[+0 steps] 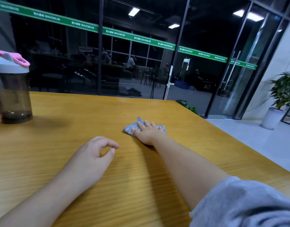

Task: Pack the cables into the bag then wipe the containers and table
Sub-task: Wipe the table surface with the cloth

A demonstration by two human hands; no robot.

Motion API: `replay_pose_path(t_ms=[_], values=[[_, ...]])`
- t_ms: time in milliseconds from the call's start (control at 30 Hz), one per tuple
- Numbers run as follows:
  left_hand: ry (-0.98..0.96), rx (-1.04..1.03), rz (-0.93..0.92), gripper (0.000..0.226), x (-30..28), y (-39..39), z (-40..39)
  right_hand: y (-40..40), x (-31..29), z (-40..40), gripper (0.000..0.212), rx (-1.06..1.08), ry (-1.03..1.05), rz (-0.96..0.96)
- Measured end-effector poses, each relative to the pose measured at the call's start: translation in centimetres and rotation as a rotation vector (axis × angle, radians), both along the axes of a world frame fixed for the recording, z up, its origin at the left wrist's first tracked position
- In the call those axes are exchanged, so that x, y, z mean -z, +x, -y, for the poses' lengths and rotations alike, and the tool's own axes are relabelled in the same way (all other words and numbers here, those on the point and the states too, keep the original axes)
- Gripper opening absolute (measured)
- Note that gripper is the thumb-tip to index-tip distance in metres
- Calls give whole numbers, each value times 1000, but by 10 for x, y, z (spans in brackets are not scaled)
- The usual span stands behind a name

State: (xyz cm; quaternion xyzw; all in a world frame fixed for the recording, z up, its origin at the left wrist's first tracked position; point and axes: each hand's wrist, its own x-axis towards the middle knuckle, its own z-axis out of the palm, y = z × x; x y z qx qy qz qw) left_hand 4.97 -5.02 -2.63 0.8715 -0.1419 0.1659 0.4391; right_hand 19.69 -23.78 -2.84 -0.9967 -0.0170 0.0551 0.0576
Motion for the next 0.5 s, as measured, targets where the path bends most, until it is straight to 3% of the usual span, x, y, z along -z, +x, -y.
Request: replay_pose_path(t_ms=[300, 400, 500], values=[[-103, -3, -26, 33, -1, -3, -5, -47, 1, -27, 65, -269, -12, 1], [-111, 17, -28, 13, 0, -4, -4, -77, 0, -23, 62, -434, -13, 14], [-101, 27, -50, 11, 2, -6, -5, -103, -2, 2, 59, -544, 19, 13]])
